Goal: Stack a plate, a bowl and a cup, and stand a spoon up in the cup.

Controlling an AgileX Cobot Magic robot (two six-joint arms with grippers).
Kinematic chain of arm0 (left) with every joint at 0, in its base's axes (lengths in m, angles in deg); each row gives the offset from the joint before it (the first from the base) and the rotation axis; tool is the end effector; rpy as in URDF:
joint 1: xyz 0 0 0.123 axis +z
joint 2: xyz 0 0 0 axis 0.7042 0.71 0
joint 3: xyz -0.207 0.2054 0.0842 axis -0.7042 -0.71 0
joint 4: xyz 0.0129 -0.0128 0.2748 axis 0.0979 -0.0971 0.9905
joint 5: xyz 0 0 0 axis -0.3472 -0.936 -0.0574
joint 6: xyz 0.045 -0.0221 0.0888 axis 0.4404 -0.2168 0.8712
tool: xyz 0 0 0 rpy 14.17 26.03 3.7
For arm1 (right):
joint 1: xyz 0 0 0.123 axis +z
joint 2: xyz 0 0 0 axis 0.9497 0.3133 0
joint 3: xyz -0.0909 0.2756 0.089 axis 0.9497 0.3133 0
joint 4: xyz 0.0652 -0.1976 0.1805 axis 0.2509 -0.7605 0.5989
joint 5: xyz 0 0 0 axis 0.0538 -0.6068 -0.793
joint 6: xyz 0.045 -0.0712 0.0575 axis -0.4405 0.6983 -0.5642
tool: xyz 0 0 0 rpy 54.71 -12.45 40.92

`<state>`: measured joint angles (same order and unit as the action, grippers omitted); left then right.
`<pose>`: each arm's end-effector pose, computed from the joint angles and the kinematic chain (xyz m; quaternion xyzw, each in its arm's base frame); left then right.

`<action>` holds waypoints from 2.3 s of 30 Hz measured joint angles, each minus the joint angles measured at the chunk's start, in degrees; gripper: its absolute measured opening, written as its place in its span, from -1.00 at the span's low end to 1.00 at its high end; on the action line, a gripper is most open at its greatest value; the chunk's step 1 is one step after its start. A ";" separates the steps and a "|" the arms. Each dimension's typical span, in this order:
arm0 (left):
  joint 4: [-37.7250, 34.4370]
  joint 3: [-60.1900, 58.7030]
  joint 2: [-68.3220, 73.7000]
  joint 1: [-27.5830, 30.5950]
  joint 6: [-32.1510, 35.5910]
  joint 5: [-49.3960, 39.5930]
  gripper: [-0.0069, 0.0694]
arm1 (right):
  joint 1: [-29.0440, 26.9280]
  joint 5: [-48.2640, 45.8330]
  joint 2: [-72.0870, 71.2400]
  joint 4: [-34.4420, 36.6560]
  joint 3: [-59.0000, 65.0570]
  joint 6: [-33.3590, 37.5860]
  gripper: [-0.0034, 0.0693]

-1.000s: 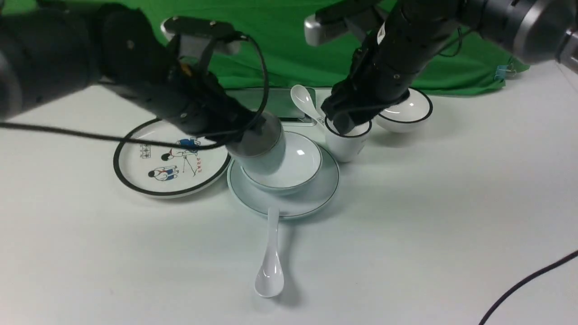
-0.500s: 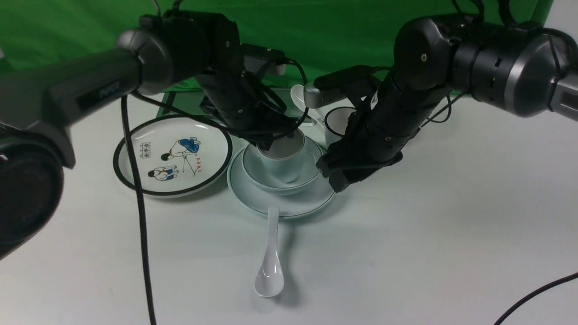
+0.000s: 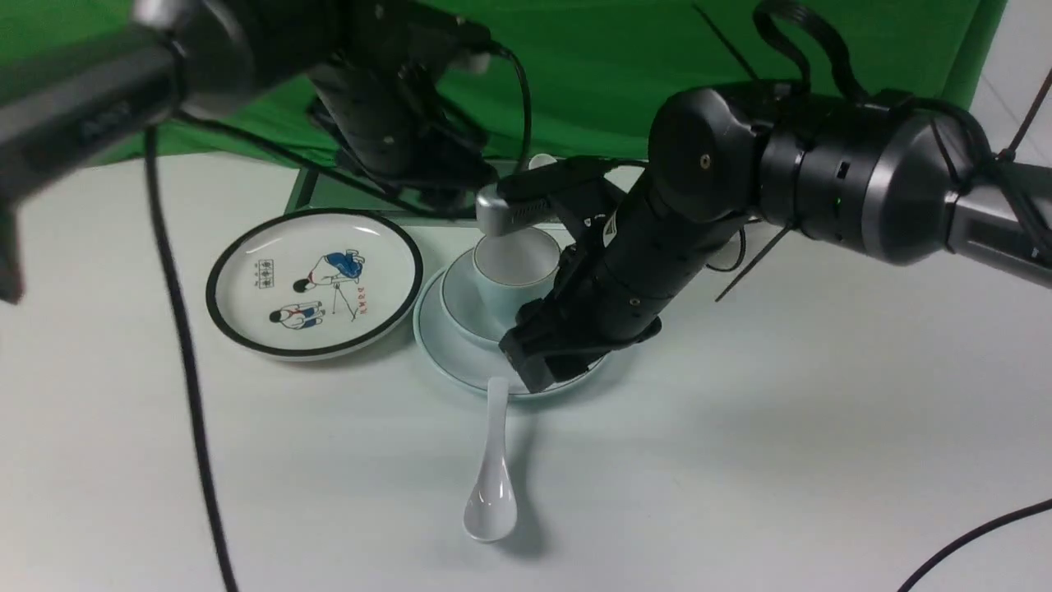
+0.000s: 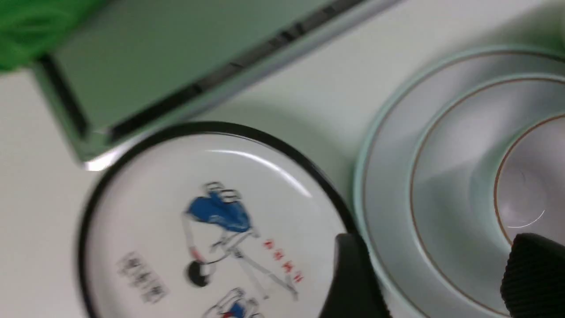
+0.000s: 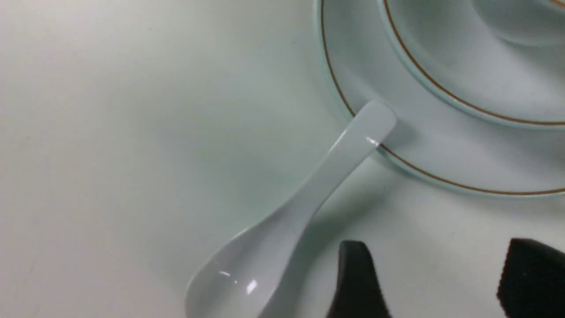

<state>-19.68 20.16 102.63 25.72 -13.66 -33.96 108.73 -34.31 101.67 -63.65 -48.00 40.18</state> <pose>0.4534 -0.1487 0.3225 0.2218 0.9304 0.0087 0.2918 0.3552 0.2965 0.2413 -0.2995 0.9152 0.1897 0.1917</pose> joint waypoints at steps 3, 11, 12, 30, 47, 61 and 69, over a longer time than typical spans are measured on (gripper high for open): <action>1.32 -0.23 -7.05 1.83 -1.33 -2.12 -0.06 | 0.60 3.14 0.42 1.38 1.76 0.00 0.52; -0.64 -10.63 -21.54 10.84 -4.63 -1.85 -0.70 | 3.83 8.83 6.27 2.77 2.04 -1.94 0.52; -0.86 -12.95 -23.47 11.64 -4.63 -1.49 -0.74 | 4.11 9.26 7.14 2.77 2.04 -2.21 0.48; -1.45 -45.50 -53.01 13.73 -5.88 7.75 -0.79 | 4.80 7.87 0.70 4.31 2.09 6.74 -0.64; -3.34 -61.42 -63.78 13.73 -6.24 35.18 -0.79 | -0.82 54.05 7.03 3.43 2.15 20.28 -0.64; -3.50 -61.78 -63.78 13.73 -5.53 35.82 -0.76 | -1.12 35.34 0.72 3.05 2.46 23.86 -0.17; -3.28 -61.78 -63.78 13.73 -5.22 35.93 -0.74 | -1.12 13.21 -21.14 0.28 4.96 22.10 -0.86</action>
<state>-22.96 -41.62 38.85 39.45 -18.89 1.98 107.61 -21.10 80.53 -63.37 -43.04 62.28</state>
